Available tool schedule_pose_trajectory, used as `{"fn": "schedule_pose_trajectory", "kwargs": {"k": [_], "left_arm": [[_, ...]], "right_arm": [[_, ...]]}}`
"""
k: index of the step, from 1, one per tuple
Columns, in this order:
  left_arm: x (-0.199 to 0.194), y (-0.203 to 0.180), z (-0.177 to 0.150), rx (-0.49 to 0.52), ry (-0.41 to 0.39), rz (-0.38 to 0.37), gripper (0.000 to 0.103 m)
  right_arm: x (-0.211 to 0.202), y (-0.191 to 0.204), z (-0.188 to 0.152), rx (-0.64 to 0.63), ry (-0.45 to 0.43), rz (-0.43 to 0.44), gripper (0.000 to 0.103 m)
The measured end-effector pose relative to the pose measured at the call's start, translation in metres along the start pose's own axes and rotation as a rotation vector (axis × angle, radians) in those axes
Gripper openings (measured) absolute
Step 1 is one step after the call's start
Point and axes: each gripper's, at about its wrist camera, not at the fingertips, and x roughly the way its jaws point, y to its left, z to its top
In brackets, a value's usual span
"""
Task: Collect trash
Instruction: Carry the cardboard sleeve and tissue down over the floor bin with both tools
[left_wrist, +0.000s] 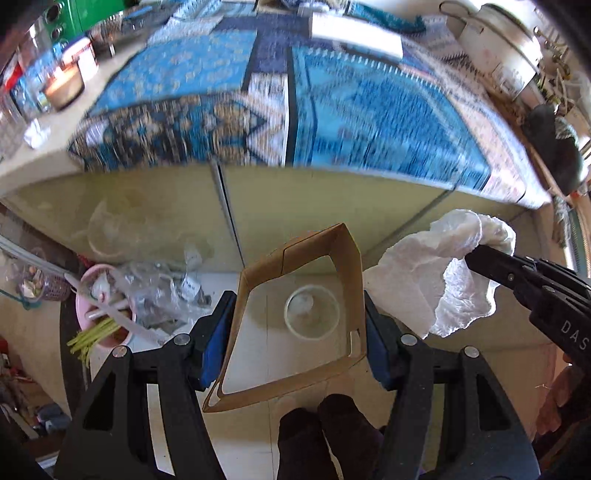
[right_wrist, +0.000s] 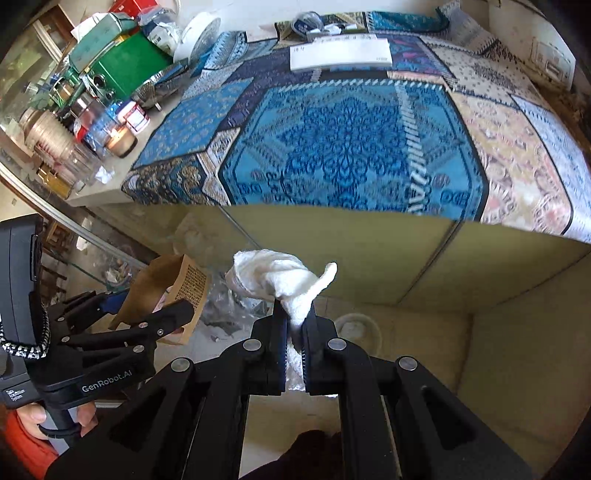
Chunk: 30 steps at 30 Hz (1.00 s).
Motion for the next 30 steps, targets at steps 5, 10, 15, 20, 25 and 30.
{"fn": "schedule_pose_trajectory", "kwargs": {"k": [5, 10, 15, 20, 25, 30], "left_arm": [[0.065, -0.004, -0.028, -0.011, 0.068, 0.004, 0.062], [0.151, -0.004, -0.055, -0.028, 0.116, 0.006, 0.062], [0.250, 0.005, -0.082, -0.087, 0.155, -0.038, 0.062], [0.347, 0.017, -0.115, -0.114, 0.203, -0.032, 0.063], [0.419, 0.031, -0.148, -0.145, 0.240, -0.039, 0.062], [0.464, 0.035, -0.170, -0.141, 0.270, -0.042, 0.063]], "right_arm": [[0.050, -0.028, -0.030, 0.023, 0.064, -0.010, 0.006], [0.111, -0.071, -0.066, 0.047, 0.112, -0.002, 0.006], [0.186, -0.117, -0.102, 0.051, 0.156, -0.004, 0.006], [0.276, -0.153, -0.130, 0.046, 0.195, 0.003, 0.006], [0.365, -0.181, -0.150, 0.062, 0.246, 0.010, 0.006], [0.429, -0.186, -0.165, 0.038, 0.300, -0.003, 0.007]]}}
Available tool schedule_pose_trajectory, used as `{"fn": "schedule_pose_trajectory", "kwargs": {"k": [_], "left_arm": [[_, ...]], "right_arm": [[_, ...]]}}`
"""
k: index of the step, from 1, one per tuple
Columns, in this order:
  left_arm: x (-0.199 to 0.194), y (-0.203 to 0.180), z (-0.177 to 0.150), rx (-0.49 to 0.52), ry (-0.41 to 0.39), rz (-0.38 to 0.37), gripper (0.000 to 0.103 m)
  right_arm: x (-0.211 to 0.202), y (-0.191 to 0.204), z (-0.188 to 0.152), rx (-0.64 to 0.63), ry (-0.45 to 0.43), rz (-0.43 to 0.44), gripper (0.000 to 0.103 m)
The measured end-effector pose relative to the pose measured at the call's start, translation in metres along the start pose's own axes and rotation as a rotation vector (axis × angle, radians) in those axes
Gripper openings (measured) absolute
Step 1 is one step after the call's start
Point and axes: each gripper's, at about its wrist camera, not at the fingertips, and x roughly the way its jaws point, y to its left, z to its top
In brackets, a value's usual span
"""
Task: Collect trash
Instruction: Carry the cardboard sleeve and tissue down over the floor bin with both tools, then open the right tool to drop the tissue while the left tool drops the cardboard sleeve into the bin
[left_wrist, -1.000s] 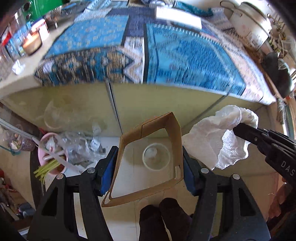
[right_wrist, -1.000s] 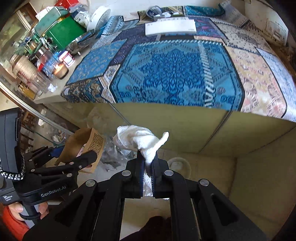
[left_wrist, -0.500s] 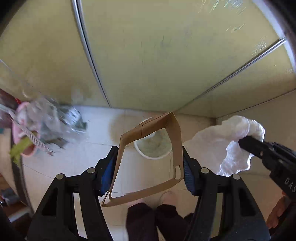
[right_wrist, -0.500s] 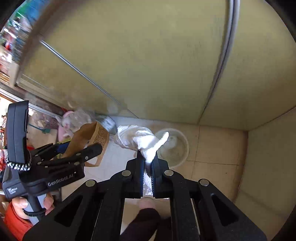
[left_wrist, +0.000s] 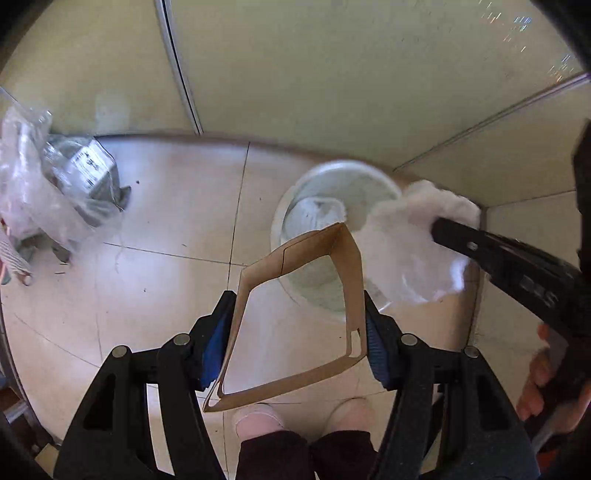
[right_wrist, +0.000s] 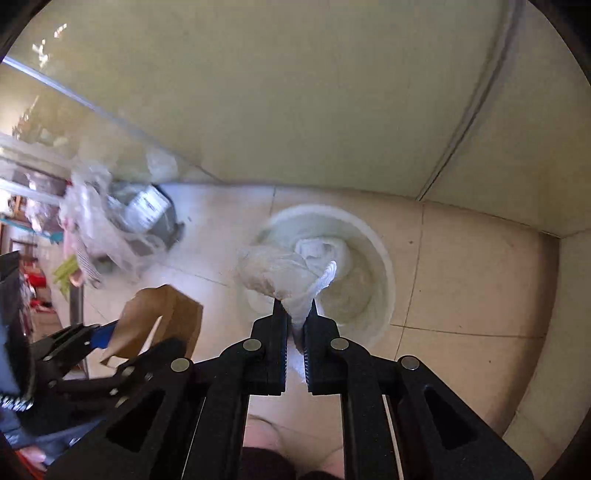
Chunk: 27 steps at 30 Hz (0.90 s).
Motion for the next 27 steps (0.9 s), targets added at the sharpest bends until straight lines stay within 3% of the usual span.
{"fn": "schedule_pose_trajectory", "kwargs": {"k": [3, 6, 14, 17, 22, 27], "left_arm": [[0.019, -0.001, -0.004, 0.003, 0.010, -0.007, 0.062], [0.030, -0.001, -0.002, -0.003, 0.014, -0.021, 0.063], [0.048, -0.016, 0.012, 0.000, 0.009, -0.041, 0.063], [0.059, -0.025, 0.019, 0.016, 0.012, -0.071, 0.065], [0.081, -0.037, 0.027, 0.002, 0.044, -0.122, 0.066], [0.088, -0.038, 0.030, -0.012, 0.065, -0.159, 0.066]], "right_arm": [[0.019, 0.002, 0.001, -0.018, 0.045, -0.022, 0.010], [0.028, -0.006, 0.000, -0.011, 0.092, -0.061, 0.024], [-0.005, -0.040, -0.008, 0.044, 0.018, -0.067, 0.030], [-0.020, -0.049, -0.008, 0.065, -0.030, -0.076, 0.038], [-0.042, -0.063, -0.013, 0.116, -0.068, -0.035, 0.039], [-0.050, -0.059, -0.016, 0.093, -0.074, -0.053, 0.039]]}}
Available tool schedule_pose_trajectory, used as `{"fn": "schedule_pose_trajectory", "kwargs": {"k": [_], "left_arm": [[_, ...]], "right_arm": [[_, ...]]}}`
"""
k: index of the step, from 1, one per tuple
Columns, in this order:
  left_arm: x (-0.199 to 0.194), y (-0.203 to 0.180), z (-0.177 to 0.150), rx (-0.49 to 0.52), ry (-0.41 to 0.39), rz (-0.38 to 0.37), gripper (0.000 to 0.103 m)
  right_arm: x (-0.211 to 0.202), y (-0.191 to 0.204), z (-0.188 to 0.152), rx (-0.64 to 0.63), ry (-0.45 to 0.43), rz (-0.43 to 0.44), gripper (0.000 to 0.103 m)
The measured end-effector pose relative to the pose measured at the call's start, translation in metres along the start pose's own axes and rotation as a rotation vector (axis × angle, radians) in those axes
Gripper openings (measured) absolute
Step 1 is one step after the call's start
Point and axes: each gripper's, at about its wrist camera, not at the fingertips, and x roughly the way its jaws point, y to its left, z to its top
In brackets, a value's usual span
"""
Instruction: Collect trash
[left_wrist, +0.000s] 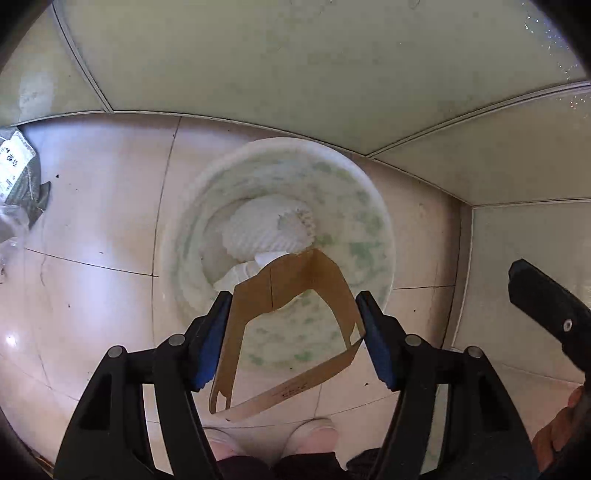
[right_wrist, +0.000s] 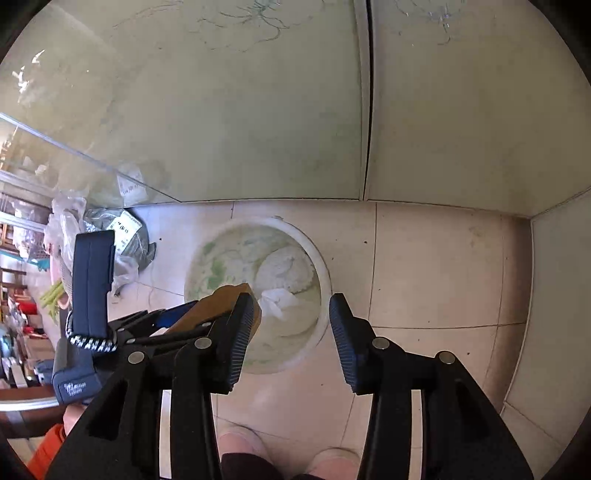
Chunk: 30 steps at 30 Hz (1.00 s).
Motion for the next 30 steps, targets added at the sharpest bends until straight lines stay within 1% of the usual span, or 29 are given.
{"fn": "schedule_pose_trajectory", "kwargs": {"k": [5, 8, 11, 13, 15, 17, 19, 21, 23, 25, 28, 30], "left_arm": [[-0.017, -0.004, -0.002, 0.019, -0.024, 0.020, 0.066], [-0.033, -0.004, -0.005, 0.032, -0.026, 0.008, 0.066], [-0.053, -0.008, -0.004, 0.036, -0.057, -0.008, 0.069], [-0.068, -0.013, -0.002, 0.048, -0.093, -0.011, 0.079], [-0.076, -0.020, 0.001, 0.066, -0.130, 0.003, 0.083], [-0.078, -0.024, 0.005, 0.079, -0.138, 0.015, 0.083], [-0.083, -0.025, 0.005, 0.063, -0.131, 0.025, 0.083], [-0.096, -0.025, 0.001, 0.044, -0.139, 0.018, 0.083], [-0.117, -0.026, -0.005, 0.029, -0.154, 0.027, 0.083], [-0.144, -0.028, -0.012, 0.025, -0.169, 0.056, 0.083], [-0.201, -0.033, -0.022, 0.030, -0.214, 0.118, 0.082], [-0.248, -0.041, -0.026, 0.045, -0.255, 0.147, 0.082]], "right_arm": [[-0.010, 0.005, 0.000, 0.003, -0.008, 0.019, 0.039], [-0.022, 0.015, 0.002, -0.012, -0.027, 0.009, 0.039], [-0.036, 0.024, 0.006, -0.010, -0.044, 0.023, 0.039], [-0.050, 0.029, 0.008, -0.013, -0.060, 0.030, 0.039], [-0.060, 0.036, 0.010, -0.015, -0.081, 0.036, 0.039], [-0.068, 0.039, 0.010, -0.021, -0.102, 0.039, 0.039], [-0.078, 0.040, 0.009, -0.023, -0.112, 0.034, 0.039], [-0.088, 0.041, 0.008, -0.022, -0.112, 0.026, 0.039], [-0.103, 0.043, 0.007, -0.022, -0.109, 0.015, 0.039], [-0.114, 0.054, 0.008, -0.027, -0.107, -0.003, 0.039], [-0.148, 0.067, 0.012, -0.027, -0.116, -0.007, 0.039], [-0.180, 0.075, 0.014, -0.028, -0.135, -0.002, 0.039]]}}
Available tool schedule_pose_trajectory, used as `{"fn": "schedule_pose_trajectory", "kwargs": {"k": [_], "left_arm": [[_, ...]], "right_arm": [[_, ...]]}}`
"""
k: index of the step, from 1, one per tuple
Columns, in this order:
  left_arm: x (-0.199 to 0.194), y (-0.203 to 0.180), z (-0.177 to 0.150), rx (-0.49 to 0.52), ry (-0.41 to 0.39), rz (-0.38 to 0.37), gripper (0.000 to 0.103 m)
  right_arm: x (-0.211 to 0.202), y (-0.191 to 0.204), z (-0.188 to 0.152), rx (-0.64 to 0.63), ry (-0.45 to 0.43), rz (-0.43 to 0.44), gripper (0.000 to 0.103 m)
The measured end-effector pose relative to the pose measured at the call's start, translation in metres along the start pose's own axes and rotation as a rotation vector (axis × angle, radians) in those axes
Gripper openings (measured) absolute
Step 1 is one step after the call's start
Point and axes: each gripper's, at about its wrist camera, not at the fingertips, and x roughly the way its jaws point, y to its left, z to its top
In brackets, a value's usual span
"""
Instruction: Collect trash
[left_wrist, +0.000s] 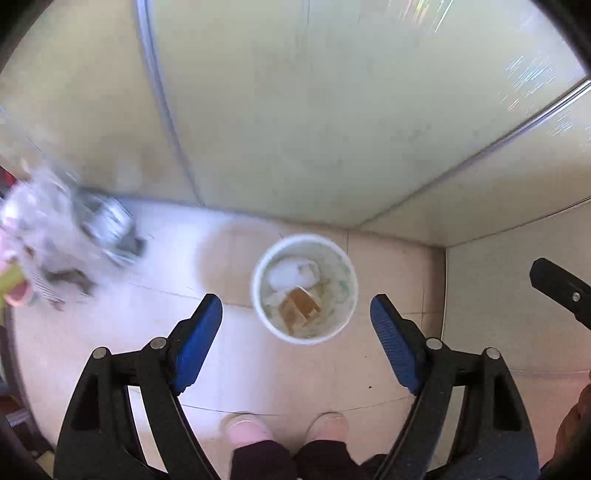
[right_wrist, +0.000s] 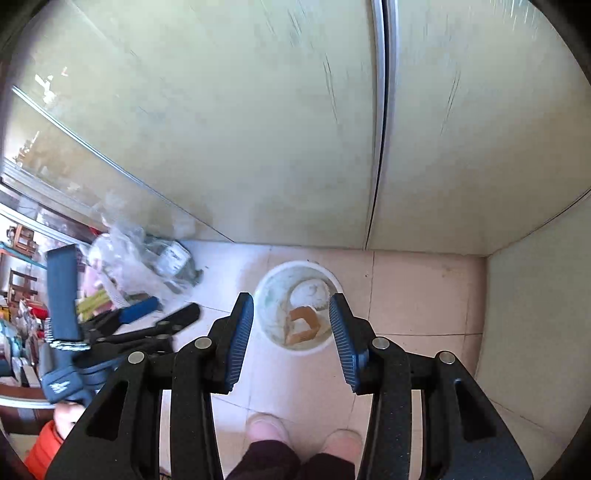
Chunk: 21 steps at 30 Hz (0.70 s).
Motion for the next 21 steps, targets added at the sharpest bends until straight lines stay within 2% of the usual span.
{"fn": "schedule_pose_trajectory", "kwargs": {"k": [7, 10, 13, 15, 17, 21], "left_arm": [[-0.182, -0.022, 0.035, 0.094, -0.188, 0.071, 0.082], [-0.255, -0.027, 0.050, 0.095, -0.258, 0.073, 0.082], [-0.314, -0.031, 0.064, 0.081, -0.291, 0.040, 0.082], [-0.352, -0.035, 0.071, 0.081, -0.332, 0.044, 0.082], [-0.385, -0.045, 0.079, 0.091, -0.369, 0.061, 0.082], [-0.437, -0.052, 0.098, 0.096, -0.425, 0.055, 0.082]], "right_arm": [[-0.121, 0.045, 0.030, -0.015, -0.091, 0.012, 0.039], [-0.177, 0.067, 0.045, -0.034, -0.145, 0.010, 0.039], [-0.234, 0.090, 0.059, -0.053, -0.212, 0.010, 0.039], [-0.266, 0.105, 0.066, -0.058, -0.256, 0.011, 0.040], [-0.293, 0.114, 0.071, -0.062, -0.300, 0.003, 0.046], [-0.336, 0.123, 0.082, -0.062, -0.368, -0.008, 0.048]]}}
